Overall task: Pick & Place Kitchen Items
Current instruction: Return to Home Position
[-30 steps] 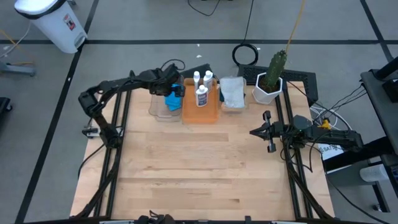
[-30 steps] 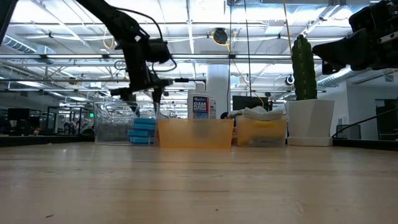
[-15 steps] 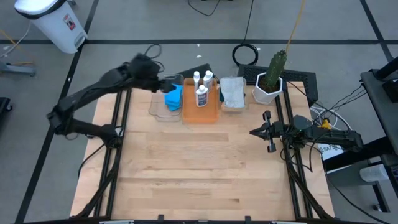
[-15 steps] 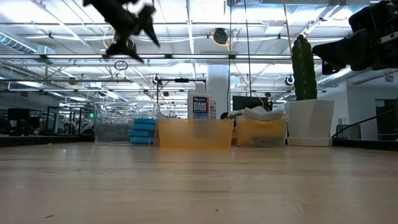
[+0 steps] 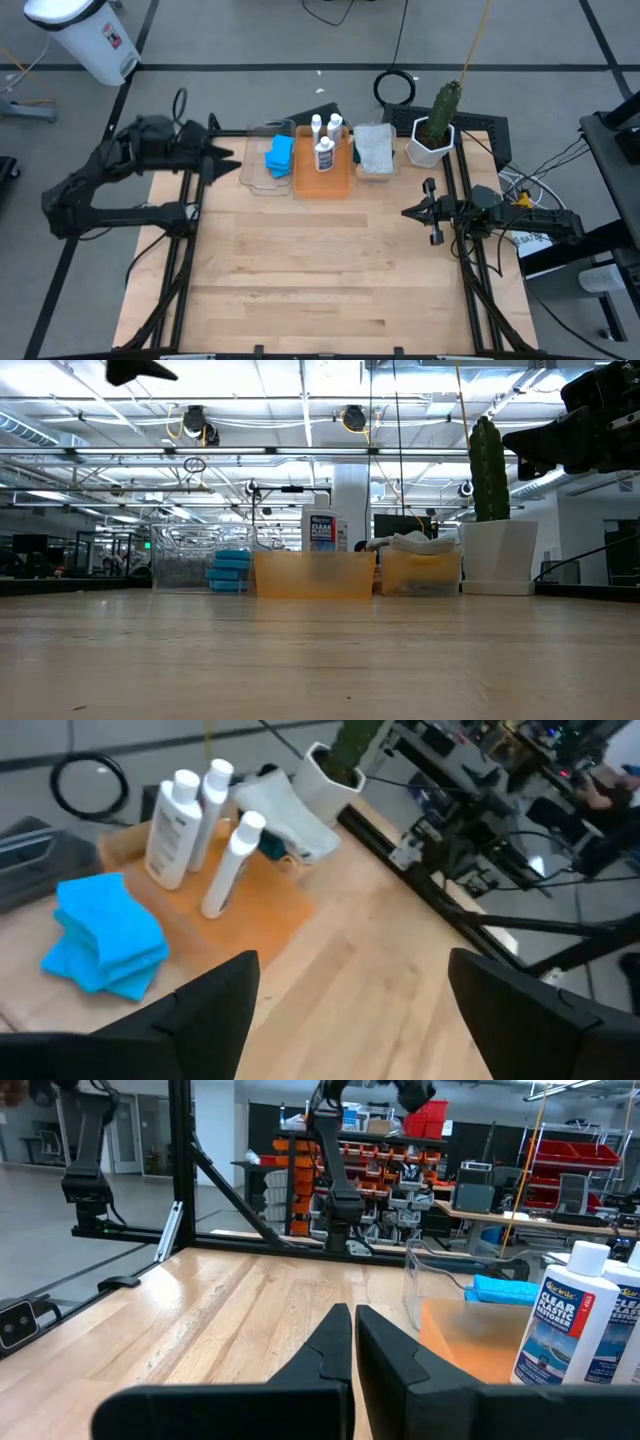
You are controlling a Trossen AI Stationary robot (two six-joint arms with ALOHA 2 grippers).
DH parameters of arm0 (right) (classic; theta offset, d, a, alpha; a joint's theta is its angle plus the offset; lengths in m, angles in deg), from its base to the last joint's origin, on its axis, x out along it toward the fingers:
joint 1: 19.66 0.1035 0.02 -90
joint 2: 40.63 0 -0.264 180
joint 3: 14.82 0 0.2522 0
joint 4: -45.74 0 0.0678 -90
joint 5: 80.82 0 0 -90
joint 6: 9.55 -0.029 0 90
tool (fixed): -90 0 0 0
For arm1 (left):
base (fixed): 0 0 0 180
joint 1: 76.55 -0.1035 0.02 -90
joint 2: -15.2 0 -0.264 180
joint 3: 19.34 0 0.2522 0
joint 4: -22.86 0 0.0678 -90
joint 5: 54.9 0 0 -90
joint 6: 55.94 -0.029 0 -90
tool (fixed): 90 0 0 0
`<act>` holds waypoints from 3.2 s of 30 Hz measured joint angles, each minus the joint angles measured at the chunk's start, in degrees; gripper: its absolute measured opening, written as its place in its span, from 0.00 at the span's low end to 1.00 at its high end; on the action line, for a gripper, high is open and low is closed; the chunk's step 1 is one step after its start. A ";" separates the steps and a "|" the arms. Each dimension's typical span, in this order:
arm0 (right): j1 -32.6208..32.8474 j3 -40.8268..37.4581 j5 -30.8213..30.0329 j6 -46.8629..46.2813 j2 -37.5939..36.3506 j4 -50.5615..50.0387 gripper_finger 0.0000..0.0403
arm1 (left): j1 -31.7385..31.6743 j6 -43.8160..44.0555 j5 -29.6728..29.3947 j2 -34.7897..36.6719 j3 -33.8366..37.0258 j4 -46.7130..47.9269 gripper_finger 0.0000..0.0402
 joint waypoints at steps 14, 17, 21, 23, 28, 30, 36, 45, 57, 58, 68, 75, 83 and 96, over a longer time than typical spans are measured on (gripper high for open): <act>0.00 0.00 0.00 0.00 0.00 0.00 0.00 | 21.28 -14.39 -0.04 6.93 38.41 -53.29 0.82; -0.02 0.00 0.00 0.00 -0.01 -0.02 0.00 | 23.78 -19.72 0.03 7.65 45.84 -70.28 0.82; 0.00 0.00 0.00 0.00 0.00 -0.11 0.00 | 25.30 -20.76 0.00 7.51 55.41 -82.56 0.84; -0.02 -0.01 0.00 0.00 -0.02 -0.03 0.00 | 25.38 -19.74 0.04 7.79 59.23 -84.49 0.84; 0.00 0.00 0.00 0.00 0.00 -0.04 0.00 | 22.69 -17.36 1.49 13.81 62.89 -84.59 0.84; 0.00 0.00 0.00 0.00 -0.02 -0.02 0.00 | 20.61 -18.11 5.26 17.89 62.68 -81.94 0.84; -0.01 0.00 0.00 0.00 -0.01 -0.02 0.00 | 14.59 -16.88 12.91 30.81 62.25 -72.92 0.84; -0.02 -0.02 0.00 0.00 0.00 -0.02 0.00 | 15.47 -16.90 -0.51 35.67 63.71 -65.80 0.84; -0.01 0.00 0.00 0.00 0.00 -0.02 0.00 | 21.26 -20.42 -1.53 41.00 67.32 -66.82 0.84; 0.00 0.00 0.00 0.00 0.00 -0.02 0.00 | 21.26 -20.61 -1.53 41.63 67.31 -66.40 0.84; -0.02 0.00 0.00 0.00 -0.02 -0.02 0.00 | 21.30 -20.92 -5.31 45.14 67.34 -57.64 0.84; -0.02 0.00 0.00 0.00 0.00 -0.02 0.00 | 21.27 -22.66 -4.92 45.14 67.32 -53.59 0.84; 0.00 -0.01 0.00 0.00 -0.02 -0.02 0.00 | 21.26 -25.53 -4.96 45.09 67.32 -49.33 0.84; -0.02 0.00 0.00 0.00 -0.02 -0.02 0.00 | 21.27 -25.32 -4.99 45.09 67.32 -49.39 0.84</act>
